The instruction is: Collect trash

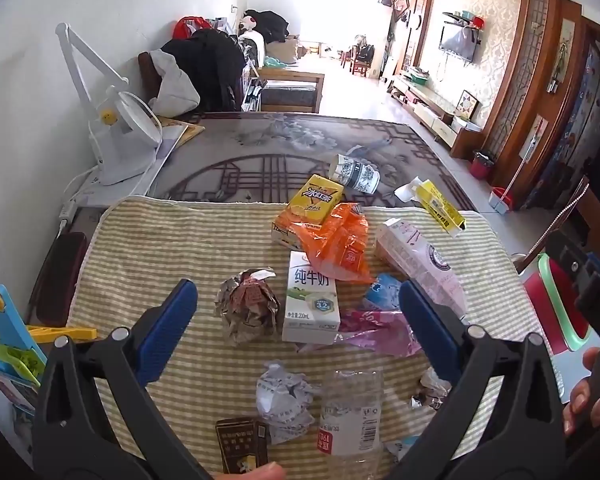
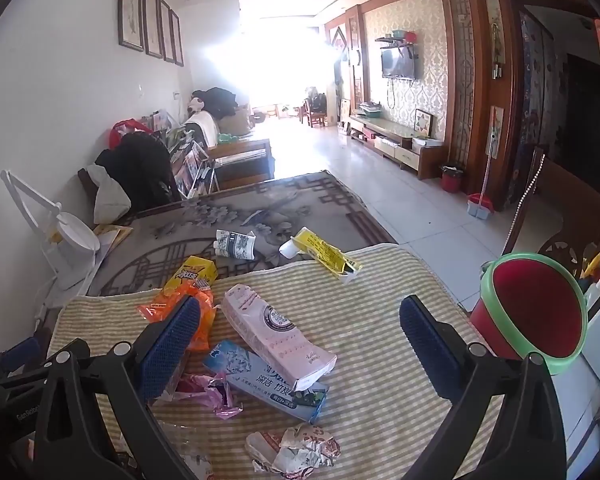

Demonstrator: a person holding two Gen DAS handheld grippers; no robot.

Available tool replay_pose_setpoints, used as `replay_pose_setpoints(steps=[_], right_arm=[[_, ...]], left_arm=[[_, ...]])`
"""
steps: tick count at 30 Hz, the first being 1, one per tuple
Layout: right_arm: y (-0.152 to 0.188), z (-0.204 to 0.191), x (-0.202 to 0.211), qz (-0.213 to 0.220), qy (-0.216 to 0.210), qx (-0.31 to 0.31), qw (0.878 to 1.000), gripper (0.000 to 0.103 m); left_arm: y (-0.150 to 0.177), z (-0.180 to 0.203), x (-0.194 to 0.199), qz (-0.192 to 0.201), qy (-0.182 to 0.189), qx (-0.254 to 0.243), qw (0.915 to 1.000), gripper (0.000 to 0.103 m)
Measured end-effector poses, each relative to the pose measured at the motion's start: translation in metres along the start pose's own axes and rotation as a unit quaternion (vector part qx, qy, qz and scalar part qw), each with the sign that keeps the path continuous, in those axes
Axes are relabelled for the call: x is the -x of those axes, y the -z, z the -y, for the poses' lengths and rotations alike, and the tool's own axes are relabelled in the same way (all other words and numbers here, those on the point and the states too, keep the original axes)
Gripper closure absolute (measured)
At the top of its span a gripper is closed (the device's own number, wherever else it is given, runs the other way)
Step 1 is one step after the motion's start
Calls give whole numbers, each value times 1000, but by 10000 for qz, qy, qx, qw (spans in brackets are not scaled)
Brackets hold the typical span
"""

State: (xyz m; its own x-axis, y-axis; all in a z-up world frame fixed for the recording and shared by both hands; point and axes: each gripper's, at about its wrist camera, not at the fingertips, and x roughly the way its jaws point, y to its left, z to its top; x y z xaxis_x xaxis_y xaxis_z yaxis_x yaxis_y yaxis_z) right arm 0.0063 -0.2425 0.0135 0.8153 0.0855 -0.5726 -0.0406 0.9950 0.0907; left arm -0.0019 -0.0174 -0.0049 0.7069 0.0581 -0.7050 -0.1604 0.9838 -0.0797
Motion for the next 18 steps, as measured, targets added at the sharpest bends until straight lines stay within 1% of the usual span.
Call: replay_pose_setpoints(steps=[2, 4, 10, 11, 12, 18], right_arm=[[-1, -1, -4, -52, -25, 17, 10000, 7], [7, -1, -7, -62, -48, 31, 10000, 7], [4, -7, -18, -186, -127, 106, 9997, 7], [6, -7, -17, -173, -131, 110, 9997, 7], [16, -5, -11, -122, -131, 101, 9998, 7], [17, -2, -12, -169, -136, 119, 9997, 7]], left_arm=[[0, -1, -2, -26, -27, -5, 10000, 4], [2, -3, -2, -56, -78, 0, 10000, 4], [7, -11, -3, -115, -210, 93, 9997, 4], [7, -12, -3, -125, -231, 104, 9996, 4], [7, -13, -4, -136, -251, 116, 9995, 4], [10, -12, -5, -180, -278, 117, 9994, 4]])
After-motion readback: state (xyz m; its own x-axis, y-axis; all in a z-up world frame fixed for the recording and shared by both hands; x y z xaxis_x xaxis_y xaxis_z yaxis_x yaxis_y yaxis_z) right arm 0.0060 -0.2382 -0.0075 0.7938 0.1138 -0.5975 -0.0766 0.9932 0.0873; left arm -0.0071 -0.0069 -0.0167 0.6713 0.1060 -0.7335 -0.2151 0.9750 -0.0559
